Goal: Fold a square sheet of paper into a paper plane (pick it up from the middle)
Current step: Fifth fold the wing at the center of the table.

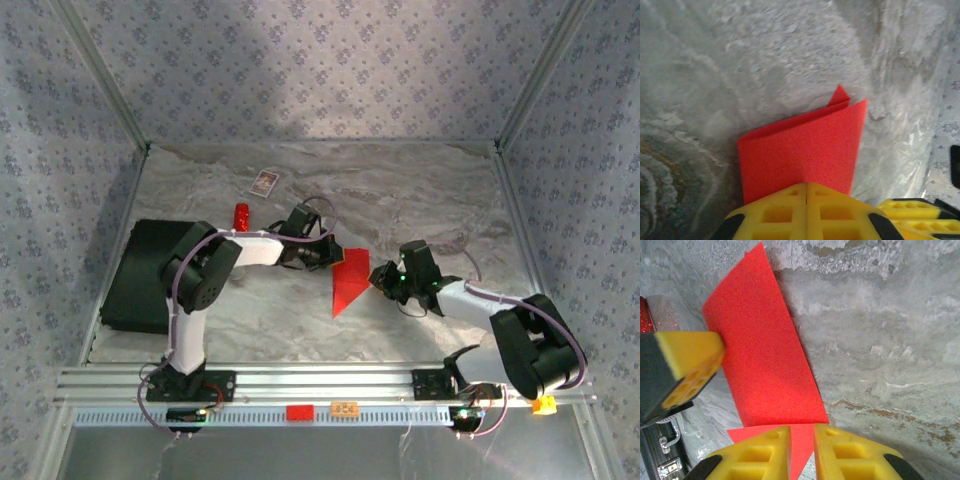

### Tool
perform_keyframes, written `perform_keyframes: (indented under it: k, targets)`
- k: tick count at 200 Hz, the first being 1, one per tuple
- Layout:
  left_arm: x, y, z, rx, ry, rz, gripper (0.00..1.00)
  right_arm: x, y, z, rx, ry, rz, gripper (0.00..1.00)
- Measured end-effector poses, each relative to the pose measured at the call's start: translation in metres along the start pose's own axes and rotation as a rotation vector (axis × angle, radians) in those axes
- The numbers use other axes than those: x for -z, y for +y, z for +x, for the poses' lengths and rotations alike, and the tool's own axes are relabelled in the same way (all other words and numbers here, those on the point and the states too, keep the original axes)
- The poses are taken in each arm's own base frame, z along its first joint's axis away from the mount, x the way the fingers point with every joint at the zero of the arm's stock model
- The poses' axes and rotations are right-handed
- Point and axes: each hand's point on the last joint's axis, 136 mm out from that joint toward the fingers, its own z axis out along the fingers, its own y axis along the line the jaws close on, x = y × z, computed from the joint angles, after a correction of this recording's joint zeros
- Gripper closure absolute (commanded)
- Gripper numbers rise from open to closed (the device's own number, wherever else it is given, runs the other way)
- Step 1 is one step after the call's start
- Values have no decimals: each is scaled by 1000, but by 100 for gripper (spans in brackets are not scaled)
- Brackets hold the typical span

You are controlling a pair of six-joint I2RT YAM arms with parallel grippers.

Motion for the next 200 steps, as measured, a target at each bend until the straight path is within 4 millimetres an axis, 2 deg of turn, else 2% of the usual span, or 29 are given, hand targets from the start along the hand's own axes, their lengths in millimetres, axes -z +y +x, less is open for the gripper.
perform_keyframes:
  k: [26, 67, 148, 200]
  targets:
    - [-3, 5, 1, 18, 10, -6, 97, 1, 0, -1, 4, 5, -6, 70]
    - [-3, 7, 3, 15, 11, 15, 98, 0, -2, 0, 5, 36, -18, 66]
    - [-1, 7, 1, 19, -2, 70, 99, -12, -2, 8, -6, 104, -39, 66]
    - [-1, 7, 1, 19, -2, 70, 99, -12, 8, 4, 8, 102, -74, 66]
